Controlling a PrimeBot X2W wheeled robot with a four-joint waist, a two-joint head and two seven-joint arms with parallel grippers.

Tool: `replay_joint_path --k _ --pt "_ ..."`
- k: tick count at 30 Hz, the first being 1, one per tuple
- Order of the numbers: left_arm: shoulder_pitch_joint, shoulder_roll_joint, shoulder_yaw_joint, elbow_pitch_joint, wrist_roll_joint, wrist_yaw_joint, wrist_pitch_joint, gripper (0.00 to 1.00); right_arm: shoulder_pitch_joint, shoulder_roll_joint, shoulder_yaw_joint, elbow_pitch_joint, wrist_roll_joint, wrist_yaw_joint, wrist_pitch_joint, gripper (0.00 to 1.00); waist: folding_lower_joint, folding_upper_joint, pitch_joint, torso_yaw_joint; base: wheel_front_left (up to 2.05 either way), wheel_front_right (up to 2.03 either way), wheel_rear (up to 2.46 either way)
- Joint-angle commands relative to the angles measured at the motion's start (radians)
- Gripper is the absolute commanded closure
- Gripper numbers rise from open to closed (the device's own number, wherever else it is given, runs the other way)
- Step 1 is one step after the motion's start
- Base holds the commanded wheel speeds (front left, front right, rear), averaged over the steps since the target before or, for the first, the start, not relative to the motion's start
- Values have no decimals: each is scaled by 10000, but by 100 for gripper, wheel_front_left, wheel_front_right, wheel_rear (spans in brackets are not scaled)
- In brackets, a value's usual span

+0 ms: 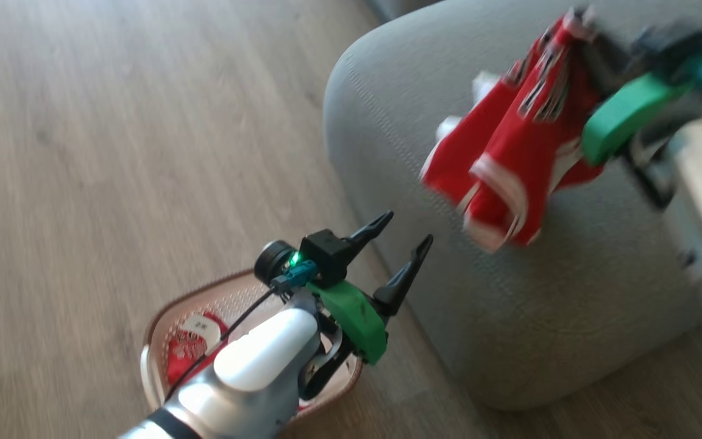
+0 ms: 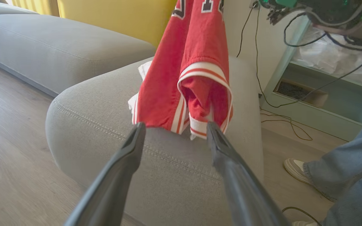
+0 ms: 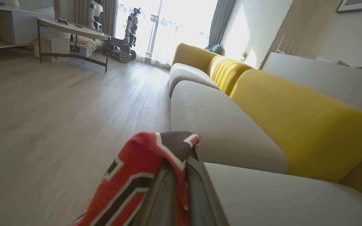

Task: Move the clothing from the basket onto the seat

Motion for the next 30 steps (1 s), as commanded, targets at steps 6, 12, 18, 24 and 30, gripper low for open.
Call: replay_joint_path --k 6,12,18,24,30 --pt "-1022 103 87 -351 300 173 -90 0 -1905 -723 -671 54 97 -6 263 100 0 0 1145 1099 0 0 0" --pt "-1653 172 -19 -721 641 314 -46 0 -3436 -1534 -1631 953 -217 -6 614 100 0 0 2188 1988 0 0 0" --pt "-2158 230 -78 -1328 909 493 55 0 -4006 -1810 -2476 1969 -638 -6 645 100 0 0 3058 2528 0 0 0" --pt "-2490 306 -204 -1834 1143 663 212 0 -3859 -1518 -3191 3311 -1220 -6 286 100 0 0 3805 2887 0 0 0" --pt "-2567 391 -295 -2081 1186 747 387 0 -3478 -1128 -4056 4464 -1684 -6 -100 100 0 0 4166 3030 0 0 0"
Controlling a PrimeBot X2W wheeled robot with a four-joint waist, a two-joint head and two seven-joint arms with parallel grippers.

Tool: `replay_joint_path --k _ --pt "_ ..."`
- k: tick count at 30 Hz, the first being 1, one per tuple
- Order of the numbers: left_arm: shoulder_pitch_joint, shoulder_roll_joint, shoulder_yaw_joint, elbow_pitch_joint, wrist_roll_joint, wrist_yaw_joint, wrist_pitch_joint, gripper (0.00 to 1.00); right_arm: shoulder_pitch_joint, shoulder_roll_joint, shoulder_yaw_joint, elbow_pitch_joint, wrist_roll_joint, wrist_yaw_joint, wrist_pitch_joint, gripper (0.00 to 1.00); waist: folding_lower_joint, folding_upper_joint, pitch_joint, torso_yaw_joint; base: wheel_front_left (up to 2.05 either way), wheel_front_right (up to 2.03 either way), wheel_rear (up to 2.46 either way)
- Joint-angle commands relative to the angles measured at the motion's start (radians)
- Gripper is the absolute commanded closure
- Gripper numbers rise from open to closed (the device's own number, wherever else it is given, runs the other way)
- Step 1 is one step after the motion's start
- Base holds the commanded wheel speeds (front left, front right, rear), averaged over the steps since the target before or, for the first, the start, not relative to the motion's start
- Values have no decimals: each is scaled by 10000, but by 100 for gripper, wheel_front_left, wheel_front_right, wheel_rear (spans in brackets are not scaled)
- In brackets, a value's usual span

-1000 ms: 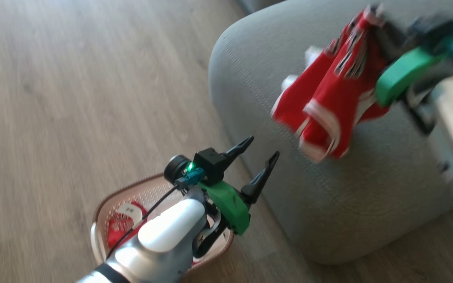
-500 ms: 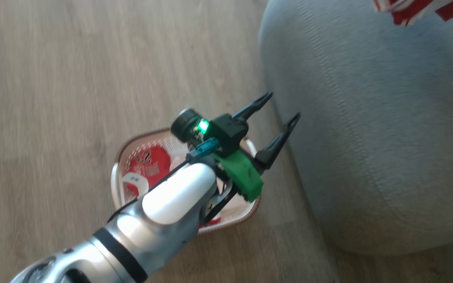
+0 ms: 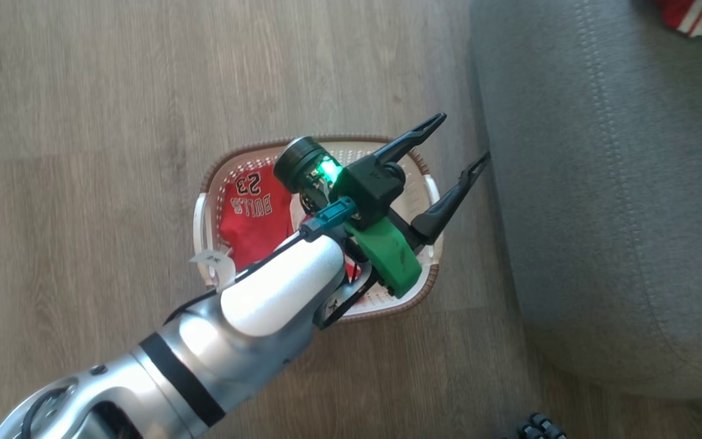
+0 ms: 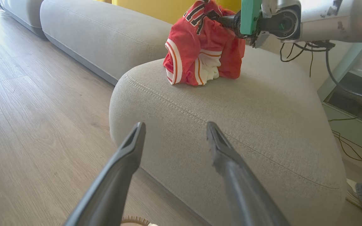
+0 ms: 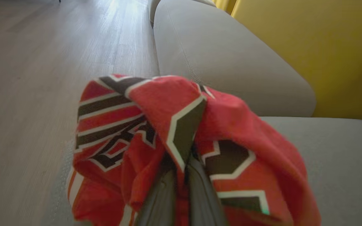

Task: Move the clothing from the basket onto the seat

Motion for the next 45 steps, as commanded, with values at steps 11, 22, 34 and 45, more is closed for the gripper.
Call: replay_joint_path --k 11,22,34,45 --pt "-271 235 78 -455 25 111 90 0 586 78 -1127 657 -1058 -4 -344 73 -1 0 270 167 0 0 0" --pt "9 326 157 -177 -255 151 -3 0 1007 644 -1185 225 -1321 -4 -469 0 -1 0 -405 -115 0 0 0" --pt "726 499 627 270 -802 239 -301 0 2701 362 440 -2472 -17 -4 -483 0 -1 0 -1826 -281 0 0 0" --pt "1900 818 1820 504 -1297 499 -479 0 3546 445 1150 -3598 497 -4 -400 0 -1 0 -3508 424 0 0 0"
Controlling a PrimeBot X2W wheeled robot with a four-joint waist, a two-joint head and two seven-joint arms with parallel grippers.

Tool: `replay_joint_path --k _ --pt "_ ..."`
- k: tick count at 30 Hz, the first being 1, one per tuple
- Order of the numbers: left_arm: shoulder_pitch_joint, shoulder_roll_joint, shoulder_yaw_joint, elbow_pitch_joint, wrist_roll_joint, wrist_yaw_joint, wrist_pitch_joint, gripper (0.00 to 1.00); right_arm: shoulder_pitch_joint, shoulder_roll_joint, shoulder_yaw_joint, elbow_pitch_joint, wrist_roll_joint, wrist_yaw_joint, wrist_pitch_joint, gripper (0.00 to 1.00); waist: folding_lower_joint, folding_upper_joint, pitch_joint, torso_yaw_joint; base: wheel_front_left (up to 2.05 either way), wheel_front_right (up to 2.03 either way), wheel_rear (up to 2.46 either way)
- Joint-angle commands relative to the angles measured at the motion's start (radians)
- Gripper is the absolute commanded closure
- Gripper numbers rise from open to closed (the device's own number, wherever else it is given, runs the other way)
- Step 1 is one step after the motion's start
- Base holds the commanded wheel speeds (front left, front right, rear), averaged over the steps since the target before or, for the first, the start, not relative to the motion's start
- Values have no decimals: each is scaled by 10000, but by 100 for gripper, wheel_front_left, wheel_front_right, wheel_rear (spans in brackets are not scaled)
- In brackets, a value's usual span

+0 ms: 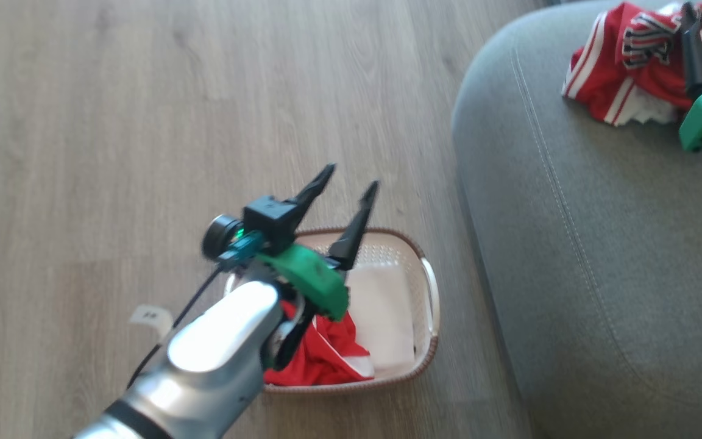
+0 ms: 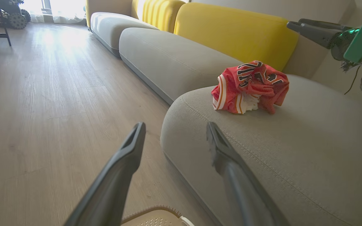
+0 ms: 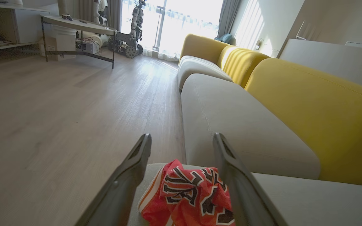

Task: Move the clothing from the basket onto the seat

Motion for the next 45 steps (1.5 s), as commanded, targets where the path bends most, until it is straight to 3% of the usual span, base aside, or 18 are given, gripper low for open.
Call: replay_joint_path --k 1,17,26,32,36,45 --pt "31 375 594 -254 -22 104 -117 0 205 113 112 -455 58 -4 -3 0 0 0 -544 389 0 0 0" --pt "3064 1694 3416 -1283 610 960 -123 0 2928 2041 -1176 -2391 -790 -4 92 0 0 0 -1807 1110 0 0 0" --pt "5084 2222 4916 -2377 1187 1543 -123 0 5171 3277 -1713 -4390 -1499 -4 269 0 0 0 -2185 1333 0 0 0" --pt "6213 2281 5607 -3323 1649 1816 -123 0 6564 3546 -1817 -5844 -1508 -4 420 0 0 0 -2298 1446 0 0 0" --pt "6973 2356 6008 -3861 1848 1901 -123 0 7427 3565 -1747 -6665 -909 -4 419 0 0 0 -2369 1481 0 0 0" --pt "7744 2230 6419 -4071 1990 1776 -124 0 8520 3568 -1717 -7332 -408 -4 480 0 0 0 -2522 1418 0 0 0"
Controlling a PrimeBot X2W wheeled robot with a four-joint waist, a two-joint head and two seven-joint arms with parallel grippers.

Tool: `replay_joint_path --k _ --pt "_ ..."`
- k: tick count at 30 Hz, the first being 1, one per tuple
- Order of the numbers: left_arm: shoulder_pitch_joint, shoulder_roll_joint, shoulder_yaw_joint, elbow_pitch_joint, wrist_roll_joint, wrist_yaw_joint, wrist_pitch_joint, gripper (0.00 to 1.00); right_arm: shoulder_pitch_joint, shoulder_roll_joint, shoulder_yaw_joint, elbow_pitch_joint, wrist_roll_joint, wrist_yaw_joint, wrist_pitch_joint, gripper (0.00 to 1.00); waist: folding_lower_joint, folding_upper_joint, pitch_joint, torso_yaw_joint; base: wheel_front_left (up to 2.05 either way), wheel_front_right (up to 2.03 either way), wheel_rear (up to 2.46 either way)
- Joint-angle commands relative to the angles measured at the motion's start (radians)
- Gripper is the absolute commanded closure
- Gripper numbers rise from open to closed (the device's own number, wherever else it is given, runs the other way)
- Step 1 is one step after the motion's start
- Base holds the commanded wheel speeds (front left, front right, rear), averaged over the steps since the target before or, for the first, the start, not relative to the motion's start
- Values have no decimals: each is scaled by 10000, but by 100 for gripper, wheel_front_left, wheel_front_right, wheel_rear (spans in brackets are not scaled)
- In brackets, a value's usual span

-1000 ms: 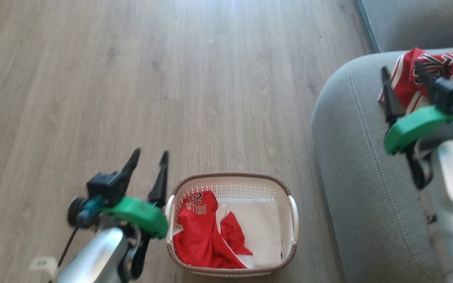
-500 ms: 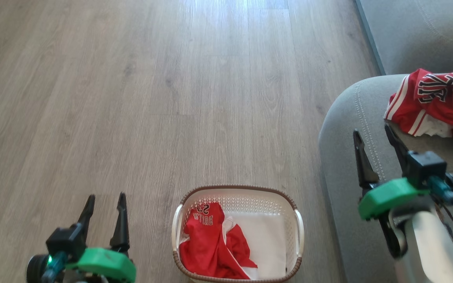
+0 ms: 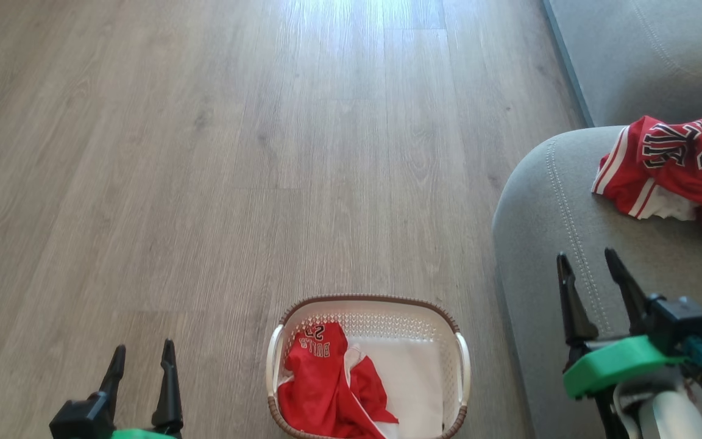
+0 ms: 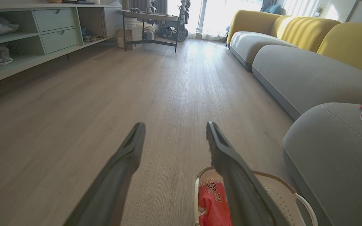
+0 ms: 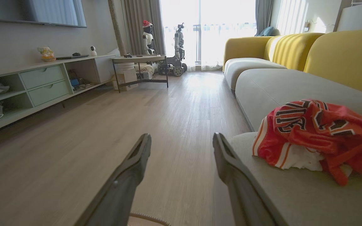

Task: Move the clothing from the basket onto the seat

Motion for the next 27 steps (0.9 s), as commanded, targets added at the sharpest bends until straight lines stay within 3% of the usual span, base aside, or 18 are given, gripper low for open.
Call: replay_joint_path --k 1,27 --pt "-222 174 551 -271 104 -94 -122 0 -106 17 275 -400 109 -4 32 0 0 0 -32 -29 0 0 0" --pt "168 -207 1263 262 513 -698 -122 0 494 18 803 -199 429 -4 -32 0 0 0 -74 -128 0 0 0"
